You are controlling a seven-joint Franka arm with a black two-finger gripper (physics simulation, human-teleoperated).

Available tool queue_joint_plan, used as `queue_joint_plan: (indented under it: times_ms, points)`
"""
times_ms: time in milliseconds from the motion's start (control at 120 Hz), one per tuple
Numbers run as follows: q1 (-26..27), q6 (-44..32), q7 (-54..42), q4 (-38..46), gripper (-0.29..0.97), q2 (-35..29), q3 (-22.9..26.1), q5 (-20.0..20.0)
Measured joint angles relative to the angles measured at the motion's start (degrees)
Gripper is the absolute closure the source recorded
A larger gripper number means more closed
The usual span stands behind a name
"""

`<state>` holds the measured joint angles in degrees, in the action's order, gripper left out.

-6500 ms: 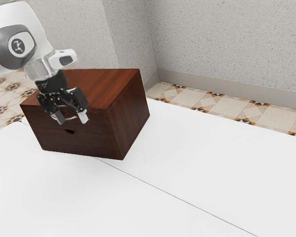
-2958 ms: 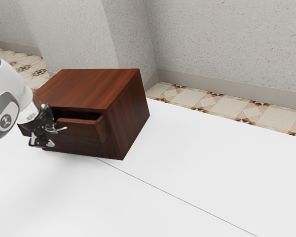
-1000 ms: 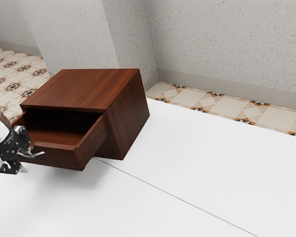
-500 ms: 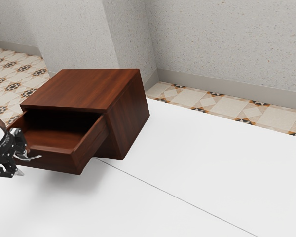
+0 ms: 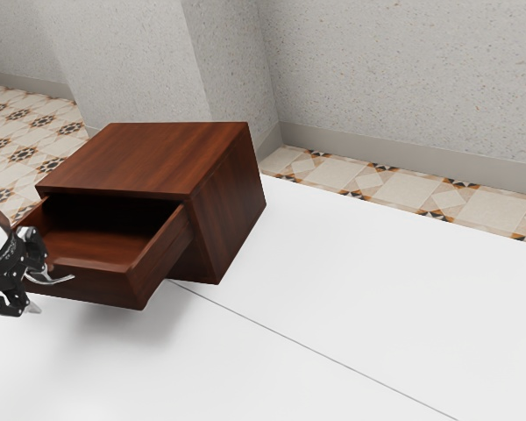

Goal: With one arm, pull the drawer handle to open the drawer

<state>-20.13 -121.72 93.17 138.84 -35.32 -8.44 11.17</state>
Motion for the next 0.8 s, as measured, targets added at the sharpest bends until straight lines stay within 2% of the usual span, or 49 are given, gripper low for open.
queue_joint_plan:
  times_ms: [800]
  points:
    - [0.07,3.30,-0.02,-3.65,0.43,0.00,0.92,-0.01]
